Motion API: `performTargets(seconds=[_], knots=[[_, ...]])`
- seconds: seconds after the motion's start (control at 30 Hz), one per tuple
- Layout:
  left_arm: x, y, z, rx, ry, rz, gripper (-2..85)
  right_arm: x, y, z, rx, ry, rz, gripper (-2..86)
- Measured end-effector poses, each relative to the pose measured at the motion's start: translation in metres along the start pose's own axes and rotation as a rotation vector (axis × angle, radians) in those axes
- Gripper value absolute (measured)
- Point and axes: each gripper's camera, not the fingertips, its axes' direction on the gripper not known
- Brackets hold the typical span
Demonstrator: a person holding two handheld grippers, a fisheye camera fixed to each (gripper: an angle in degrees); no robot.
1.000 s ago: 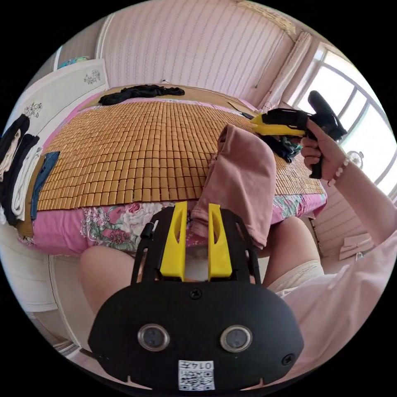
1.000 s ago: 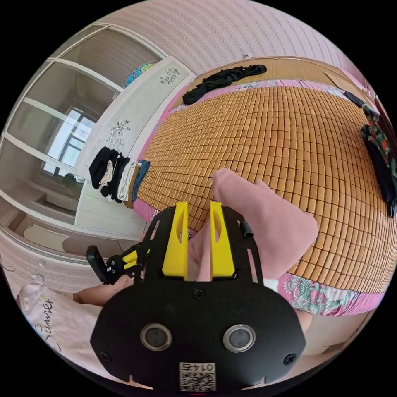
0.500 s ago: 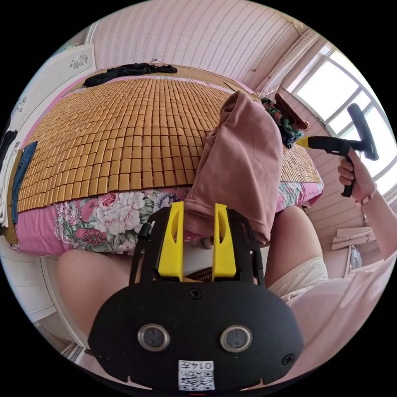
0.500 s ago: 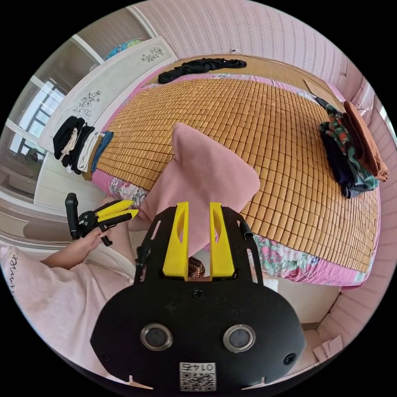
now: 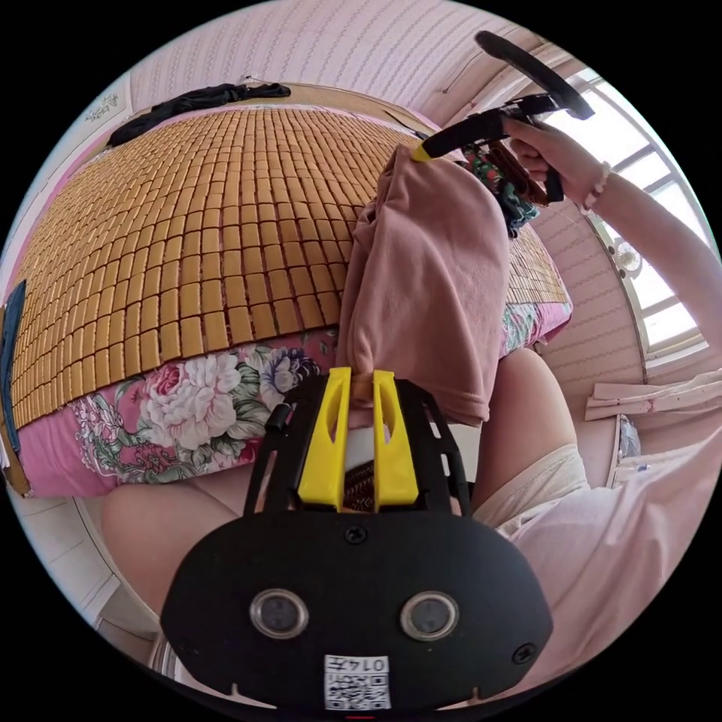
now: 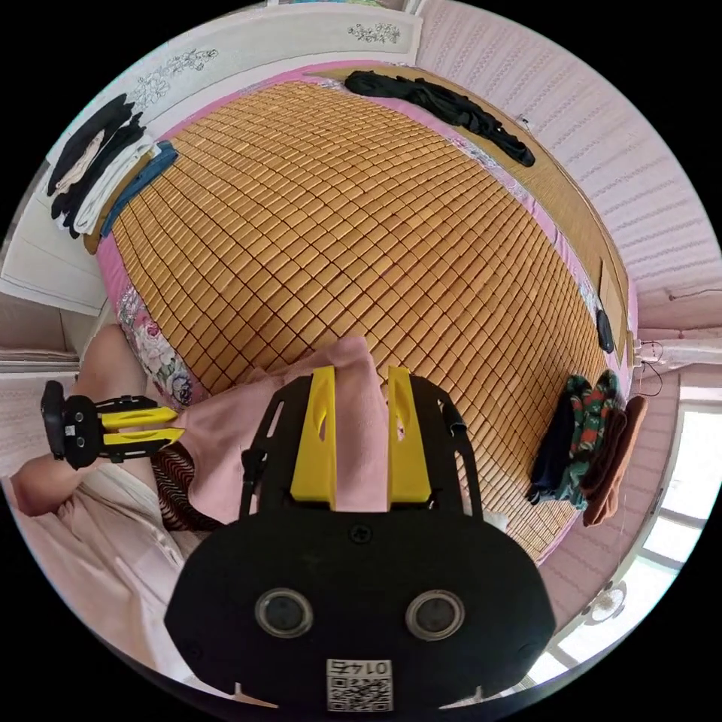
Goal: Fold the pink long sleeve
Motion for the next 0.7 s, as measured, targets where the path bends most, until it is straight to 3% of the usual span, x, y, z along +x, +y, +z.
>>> performTargets(seconds=[0.1,0.33,0.43,0.7], knots=[[-0.007,0.0,0.008,0.001,-0.022,-0.005,5.9,0.004,-0.039,0.021,-0.133,0.019,-0.028,11.3],[-0.023,-0.008,0.015,0.013,-0.053,-0.043,10.4,0.042,-0.099,0.032,-0.266,-0.238,0.068,12.7],[-0.033,-0.012,0.021,0.009,-0.005,-0.072,12.6,0.051,-0.105,0.027,-0.225,-0.348,0.06,11.8],[-0.04,-0.015,0.026,0.012,0.073,-0.02,14.0,0.049,-0.119,0.001,-0.118,-0.3,0.016,9.4]])
